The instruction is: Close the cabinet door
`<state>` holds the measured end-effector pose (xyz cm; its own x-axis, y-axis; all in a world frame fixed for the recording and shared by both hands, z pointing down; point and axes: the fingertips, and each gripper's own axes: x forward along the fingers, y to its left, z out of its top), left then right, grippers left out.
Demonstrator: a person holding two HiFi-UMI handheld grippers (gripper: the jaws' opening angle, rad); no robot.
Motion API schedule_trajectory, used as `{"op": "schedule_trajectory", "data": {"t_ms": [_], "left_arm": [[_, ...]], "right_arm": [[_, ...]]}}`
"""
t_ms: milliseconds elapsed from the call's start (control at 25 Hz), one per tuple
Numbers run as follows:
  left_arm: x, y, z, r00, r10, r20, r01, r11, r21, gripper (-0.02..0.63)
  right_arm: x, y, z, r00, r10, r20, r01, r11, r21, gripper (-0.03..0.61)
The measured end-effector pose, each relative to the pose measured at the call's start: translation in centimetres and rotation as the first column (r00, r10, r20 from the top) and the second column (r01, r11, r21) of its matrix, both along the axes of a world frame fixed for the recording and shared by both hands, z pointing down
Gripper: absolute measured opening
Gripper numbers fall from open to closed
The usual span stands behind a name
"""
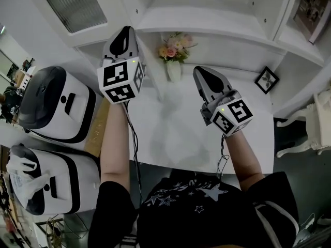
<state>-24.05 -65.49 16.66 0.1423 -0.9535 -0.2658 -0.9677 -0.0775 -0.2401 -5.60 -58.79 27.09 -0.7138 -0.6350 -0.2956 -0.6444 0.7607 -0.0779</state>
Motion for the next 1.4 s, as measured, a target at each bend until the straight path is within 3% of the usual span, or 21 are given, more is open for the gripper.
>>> {"op": "schedule_trajectory", "data": {"t_ms": [320, 560, 920, 1400], "left_arm": [[0.7, 5.3, 4.2, 0.999, 0.022, -0.048, -0.025, 0.999, -0.046, 0.009], [1.0, 12.7, 8.2, 0.996, 0.019, -0.086, -0.027, 0.995, -0.098, 0.009], [1.2, 24.9, 12.8, 0.988, -0.004, -0.157, -0.023, 0.986, -0.168, 0.009], [6.6, 40.8, 17.4, 0.983, 0.027, -0.180, -0.069, 0.970, -0.233, 0.009]], "right_arm": [[-0.2, 3.7, 0.3, 0.999, -0.050, 0.000, 0.050, 0.999, 0.018, 0.006], [-1.4, 7.7, 1.0, 0.997, -0.070, -0.024, 0.070, 0.997, -0.011, 0.006], [-1.3, 17.5, 1.2, 0.993, -0.085, -0.076, 0.084, 0.996, -0.023, 0.006], [3.5, 31.9, 4.5, 0.988, -0.052, -0.145, 0.041, 0.996, -0.076, 0.006]]}}
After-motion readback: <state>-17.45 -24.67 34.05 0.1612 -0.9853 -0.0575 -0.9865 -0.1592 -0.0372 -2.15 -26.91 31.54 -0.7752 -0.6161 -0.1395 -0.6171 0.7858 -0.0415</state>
